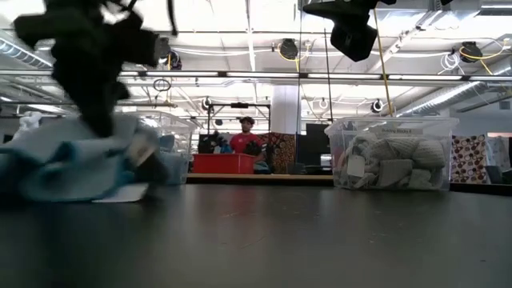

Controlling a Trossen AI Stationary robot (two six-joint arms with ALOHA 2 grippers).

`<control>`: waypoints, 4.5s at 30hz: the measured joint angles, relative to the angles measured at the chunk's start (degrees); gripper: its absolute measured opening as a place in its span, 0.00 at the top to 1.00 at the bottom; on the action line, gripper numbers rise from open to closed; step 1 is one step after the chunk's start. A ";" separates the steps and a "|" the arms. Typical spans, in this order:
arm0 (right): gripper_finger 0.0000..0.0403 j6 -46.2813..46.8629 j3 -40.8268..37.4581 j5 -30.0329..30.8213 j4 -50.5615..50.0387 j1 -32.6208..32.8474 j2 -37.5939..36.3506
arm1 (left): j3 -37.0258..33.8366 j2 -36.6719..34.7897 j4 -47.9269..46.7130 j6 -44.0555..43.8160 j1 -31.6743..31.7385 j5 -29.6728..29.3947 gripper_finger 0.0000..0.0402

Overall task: Sort microfiber towel by color & place in baskets
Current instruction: Put the blue microfiber towel into the left transparent bin, then return to Home Position

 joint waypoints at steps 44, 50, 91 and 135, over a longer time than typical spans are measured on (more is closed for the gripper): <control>0.43 4.78 0.00 6.56 0.40 5.66 0.00 | 29.19 -11.13 -14.17 40.85 48.08 -22.57 0.95; 0.43 5.15 0.00 6.73 0.40 5.68 0.00 | 21.41 -11.09 -14.18 40.77 53.06 -17.51 0.95; 0.43 4.48 -0.01 9.15 0.03 6.38 0.00 | 12.11 4.80 -14.21 21.18 65.40 -1.89 0.88; 0.43 -17.01 -0.04 17.06 -16.35 -4.92 -26.23 | 27.26 -28.83 -13.02 26.28 46.63 8.57 0.62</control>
